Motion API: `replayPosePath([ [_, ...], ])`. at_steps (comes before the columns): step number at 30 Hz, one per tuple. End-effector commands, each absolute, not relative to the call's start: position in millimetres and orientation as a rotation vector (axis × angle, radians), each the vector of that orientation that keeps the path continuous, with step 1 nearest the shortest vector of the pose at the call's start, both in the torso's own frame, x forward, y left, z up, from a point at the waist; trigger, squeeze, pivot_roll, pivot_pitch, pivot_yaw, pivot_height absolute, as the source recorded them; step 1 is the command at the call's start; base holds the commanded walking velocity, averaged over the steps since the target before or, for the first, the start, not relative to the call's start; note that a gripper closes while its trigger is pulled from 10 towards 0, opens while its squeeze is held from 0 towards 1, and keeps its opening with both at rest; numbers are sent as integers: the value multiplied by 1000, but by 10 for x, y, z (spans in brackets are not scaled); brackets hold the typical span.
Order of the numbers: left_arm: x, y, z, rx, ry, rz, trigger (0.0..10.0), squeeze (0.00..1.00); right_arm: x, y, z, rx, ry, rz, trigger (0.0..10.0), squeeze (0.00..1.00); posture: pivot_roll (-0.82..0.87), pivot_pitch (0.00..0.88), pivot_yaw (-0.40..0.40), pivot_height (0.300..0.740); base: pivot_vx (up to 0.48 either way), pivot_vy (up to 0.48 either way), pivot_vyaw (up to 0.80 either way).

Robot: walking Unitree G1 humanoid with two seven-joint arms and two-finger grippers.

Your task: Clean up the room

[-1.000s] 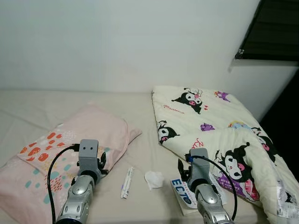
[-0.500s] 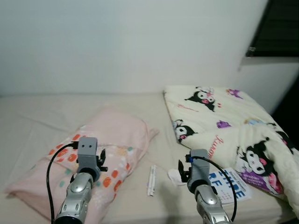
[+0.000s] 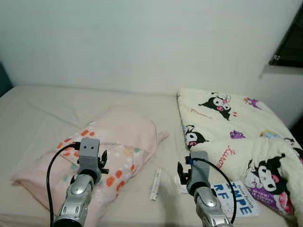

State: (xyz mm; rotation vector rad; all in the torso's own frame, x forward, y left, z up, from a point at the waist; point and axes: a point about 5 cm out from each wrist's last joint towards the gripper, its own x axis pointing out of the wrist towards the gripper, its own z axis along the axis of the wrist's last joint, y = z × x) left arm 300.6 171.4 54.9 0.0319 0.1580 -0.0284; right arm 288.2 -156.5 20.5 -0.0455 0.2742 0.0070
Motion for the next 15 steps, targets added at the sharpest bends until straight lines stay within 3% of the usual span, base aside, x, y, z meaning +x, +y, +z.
replayPosePath([
  [1, 3005, 1686, 492, -37, 204, -1, 10000, 0, 2852, -1667, 187, -49, 287, -20, 10000, 0, 1, 1, -51, 740, 0, 0, 0],
  [15, 3010, 1781, 438, 30, 254, 71, 10000, 0, 2883, -1654, 225, -78, 279, 27, 10000, 0, -2, 10, -55, 740, 0, 0, 0],
])
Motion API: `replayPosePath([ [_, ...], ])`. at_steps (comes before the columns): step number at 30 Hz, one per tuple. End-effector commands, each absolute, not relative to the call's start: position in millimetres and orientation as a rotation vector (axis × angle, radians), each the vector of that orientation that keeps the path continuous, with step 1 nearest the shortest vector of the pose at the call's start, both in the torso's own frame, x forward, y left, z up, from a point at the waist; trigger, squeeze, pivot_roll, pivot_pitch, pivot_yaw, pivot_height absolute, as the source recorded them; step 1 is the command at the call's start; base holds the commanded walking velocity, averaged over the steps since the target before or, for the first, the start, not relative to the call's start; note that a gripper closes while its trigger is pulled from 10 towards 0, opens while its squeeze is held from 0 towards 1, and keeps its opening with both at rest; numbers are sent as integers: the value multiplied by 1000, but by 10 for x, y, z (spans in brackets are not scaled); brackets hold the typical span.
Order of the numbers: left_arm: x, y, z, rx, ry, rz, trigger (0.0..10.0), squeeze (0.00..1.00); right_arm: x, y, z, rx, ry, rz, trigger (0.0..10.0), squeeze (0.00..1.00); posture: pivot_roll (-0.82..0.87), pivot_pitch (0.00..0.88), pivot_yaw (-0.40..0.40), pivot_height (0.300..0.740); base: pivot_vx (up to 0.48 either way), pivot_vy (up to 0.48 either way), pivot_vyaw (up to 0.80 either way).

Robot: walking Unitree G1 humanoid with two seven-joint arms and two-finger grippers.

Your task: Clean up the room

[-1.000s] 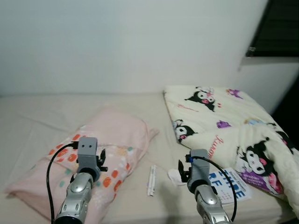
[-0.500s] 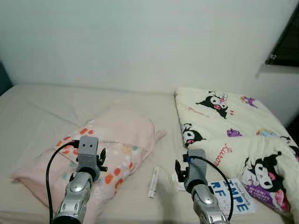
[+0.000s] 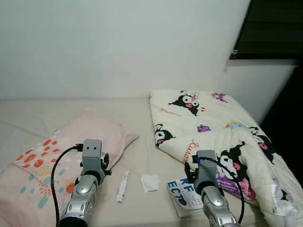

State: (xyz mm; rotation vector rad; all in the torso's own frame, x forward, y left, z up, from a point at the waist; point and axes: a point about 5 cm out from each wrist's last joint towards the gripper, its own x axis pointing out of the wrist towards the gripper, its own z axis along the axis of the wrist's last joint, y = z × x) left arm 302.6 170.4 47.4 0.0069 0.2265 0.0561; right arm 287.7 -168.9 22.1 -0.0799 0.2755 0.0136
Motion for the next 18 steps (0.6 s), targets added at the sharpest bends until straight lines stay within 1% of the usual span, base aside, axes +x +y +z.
replayPosePath([
  [1, 3007, 1776, 435, 39, 254, 66, 10000, 0, 2880, -1657, 222, -78, 279, 27, 10000, 0, -1, 12, -55, 740, 0, 0, 0],
  [5, 3000, 1744, 430, 45, 262, 42, 10000, 0, 2872, -1654, 214, -69, 281, 21, 10000, 0, 6, 14, -56, 740, 0, 0, 0],
  [8, 3000, 1723, 447, 18, 246, 33, 10000, 0, 2864, -1649, 195, -62, 288, 15, 10000, 0, 11, 9, -52, 740, 0, 480, 0],
  [12, 2998, 1702, 479, 15, 227, 13, 10000, 0, 2858, -1641, 186, -50, 290, 12, 10000, 0, 11, 3, -45, 740, 0, 0, 0],
  [15, 2999, 1723, 477, 29, 226, 26, 10000, 0, 2856, -1635, 190, -44, 286, 13, 10000, 0, 12, 2, -42, 740, 0, 0, 0],
  [18, 2984, 1774, 462, -5, 236, 44, 10000, 0, 2841, -1641, 191, -30, 272, 0, 10000, 0, 10, 0, -39, 740, 0, 0, 0],
])
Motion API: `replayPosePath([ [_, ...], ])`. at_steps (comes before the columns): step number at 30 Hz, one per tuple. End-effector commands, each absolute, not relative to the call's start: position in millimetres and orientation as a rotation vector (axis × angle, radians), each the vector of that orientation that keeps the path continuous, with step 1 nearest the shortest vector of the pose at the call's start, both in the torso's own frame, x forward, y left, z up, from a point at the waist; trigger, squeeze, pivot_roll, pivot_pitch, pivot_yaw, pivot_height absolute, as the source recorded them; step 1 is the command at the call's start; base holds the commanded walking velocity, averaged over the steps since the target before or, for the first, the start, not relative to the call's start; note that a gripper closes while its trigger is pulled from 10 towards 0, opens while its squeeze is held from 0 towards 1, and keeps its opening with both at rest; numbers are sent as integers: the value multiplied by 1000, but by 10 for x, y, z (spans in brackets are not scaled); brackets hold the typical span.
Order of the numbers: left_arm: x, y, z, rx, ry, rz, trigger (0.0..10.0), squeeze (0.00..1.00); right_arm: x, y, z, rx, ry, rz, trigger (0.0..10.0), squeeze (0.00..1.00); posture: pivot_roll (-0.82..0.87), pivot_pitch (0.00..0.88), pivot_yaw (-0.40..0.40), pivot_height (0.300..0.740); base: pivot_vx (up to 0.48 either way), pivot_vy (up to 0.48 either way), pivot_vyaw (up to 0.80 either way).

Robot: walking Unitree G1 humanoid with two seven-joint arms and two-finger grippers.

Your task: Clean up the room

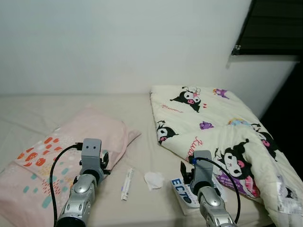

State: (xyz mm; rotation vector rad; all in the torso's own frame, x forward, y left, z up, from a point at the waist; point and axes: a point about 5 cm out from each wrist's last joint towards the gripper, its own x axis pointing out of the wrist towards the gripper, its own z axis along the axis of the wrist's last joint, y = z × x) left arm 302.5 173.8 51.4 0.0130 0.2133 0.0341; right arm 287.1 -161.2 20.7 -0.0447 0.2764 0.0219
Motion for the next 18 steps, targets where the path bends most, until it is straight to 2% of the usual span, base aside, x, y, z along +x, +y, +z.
replayPosePath([
  [1, 2984, 1774, 462, -5, 236, 44, 10000, 0, 2841, -1641, 191, -30, 272, 0, 10000, 0, 10, 0, -39, 740, 0, 0, 0],
  [18, 3019, 1797, 575, -17, 177, 41, 10000, 0, 2950, -1621, 265, -11, 254, -4, 10000, 0, 24, 0, -71, 691, 0, 0, 0],
])
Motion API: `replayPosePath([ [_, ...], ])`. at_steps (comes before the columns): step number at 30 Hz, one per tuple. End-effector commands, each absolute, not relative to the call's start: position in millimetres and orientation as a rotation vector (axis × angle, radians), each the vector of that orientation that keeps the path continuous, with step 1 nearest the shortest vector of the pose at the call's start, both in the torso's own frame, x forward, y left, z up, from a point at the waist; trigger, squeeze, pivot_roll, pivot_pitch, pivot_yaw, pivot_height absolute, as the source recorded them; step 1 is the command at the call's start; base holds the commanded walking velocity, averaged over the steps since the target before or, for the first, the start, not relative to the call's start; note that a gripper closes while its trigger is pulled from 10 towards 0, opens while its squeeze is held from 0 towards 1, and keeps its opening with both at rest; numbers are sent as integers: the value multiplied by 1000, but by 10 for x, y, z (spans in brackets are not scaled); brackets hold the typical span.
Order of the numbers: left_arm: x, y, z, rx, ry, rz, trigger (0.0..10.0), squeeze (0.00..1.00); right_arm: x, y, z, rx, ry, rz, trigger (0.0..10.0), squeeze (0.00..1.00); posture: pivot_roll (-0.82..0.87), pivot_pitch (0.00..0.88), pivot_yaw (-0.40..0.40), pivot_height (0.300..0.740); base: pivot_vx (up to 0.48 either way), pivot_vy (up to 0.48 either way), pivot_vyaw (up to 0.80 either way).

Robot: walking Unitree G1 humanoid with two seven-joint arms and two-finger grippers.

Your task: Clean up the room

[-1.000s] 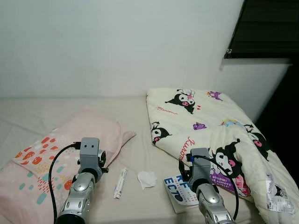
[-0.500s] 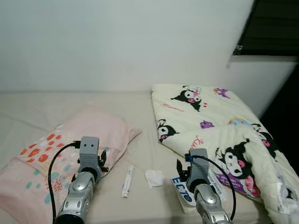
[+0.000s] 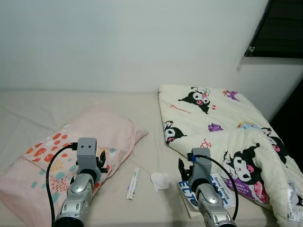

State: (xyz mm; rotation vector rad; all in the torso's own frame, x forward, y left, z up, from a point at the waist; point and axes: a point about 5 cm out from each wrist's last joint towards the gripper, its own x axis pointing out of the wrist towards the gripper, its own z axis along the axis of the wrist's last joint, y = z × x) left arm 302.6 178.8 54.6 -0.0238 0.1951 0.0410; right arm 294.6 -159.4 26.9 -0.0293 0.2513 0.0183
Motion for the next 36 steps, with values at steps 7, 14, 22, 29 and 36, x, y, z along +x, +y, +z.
replayPosePath([
  [7, 2985, 1791, 553, -12, 184, 37, 10000, 0, 2940, -1632, 263, -9, 252, -17, 10000, 0, 20, 13, -62, 671, 0, 0, 0],
  [14, 2992, 1730, 565, 3, 185, 6, 10000, 0, 2883, -1648, 221, -4, 259, -27, 10000, 0, 25, 26, -58, 647, 0, 0, 0],
  [22, 2998, 1678, 575, 29, 188, -29, 10000, 0, 2875, -1670, 210, 2, 258, -43, 10000, 0, 30, 27, -47, 628, 0, 0, 0],
  [29, 3026, 1636, 610, 32, 179, -52, 10000, 0, 2870, -1682, 211, -8, 251, -47, 10000, 0, 30, 21, -41, 628, 0, 0, 0],
  [36, 3018, 1620, 610, 41, 185, -82, 10000, 0, 2854, -1692, 203, -7, 253, -55, 10000, 0, 32, 22, -41, 628, 0, 0, 0],
])
